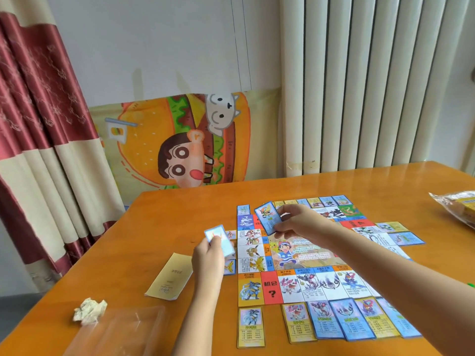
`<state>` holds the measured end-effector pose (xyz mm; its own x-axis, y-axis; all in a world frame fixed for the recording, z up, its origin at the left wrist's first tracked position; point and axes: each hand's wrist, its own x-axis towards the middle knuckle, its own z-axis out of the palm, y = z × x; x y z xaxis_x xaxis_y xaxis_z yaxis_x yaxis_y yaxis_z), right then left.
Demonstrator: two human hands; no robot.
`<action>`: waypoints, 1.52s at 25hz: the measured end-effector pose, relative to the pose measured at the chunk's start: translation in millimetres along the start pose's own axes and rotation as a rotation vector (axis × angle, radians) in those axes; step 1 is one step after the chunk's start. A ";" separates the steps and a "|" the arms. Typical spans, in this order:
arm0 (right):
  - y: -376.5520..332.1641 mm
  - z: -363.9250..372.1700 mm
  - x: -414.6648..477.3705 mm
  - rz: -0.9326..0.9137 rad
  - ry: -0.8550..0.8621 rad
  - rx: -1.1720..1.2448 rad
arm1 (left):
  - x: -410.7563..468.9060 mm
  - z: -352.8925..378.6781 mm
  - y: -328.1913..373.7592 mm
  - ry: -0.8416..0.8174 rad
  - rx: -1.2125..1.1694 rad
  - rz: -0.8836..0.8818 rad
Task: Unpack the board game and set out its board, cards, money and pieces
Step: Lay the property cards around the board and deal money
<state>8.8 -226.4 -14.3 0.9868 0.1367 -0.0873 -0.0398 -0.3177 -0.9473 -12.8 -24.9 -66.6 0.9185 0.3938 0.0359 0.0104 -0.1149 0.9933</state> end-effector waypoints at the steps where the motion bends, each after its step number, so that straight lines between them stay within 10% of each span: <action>1: 1.7 -0.6 3.7 0.005 -0.007 -0.015 | 4.3 -1.8 -6.3 -0.005 0.132 0.047; 25: 5.2 45.1 91.3 -0.084 0.027 -0.194 | 37.2 -3.1 -52.0 -0.068 0.554 0.176; 38: 14.8 83.9 117.3 0.042 0.096 -0.273 | 37.8 -8.6 -46.2 0.170 0.249 0.026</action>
<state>110.8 -136.3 -64.4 0.9960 0.0329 -0.0828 -0.0500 -0.5634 -0.8247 18.0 3.1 -110.1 0.8404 0.5327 0.0996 0.1037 -0.3385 0.9352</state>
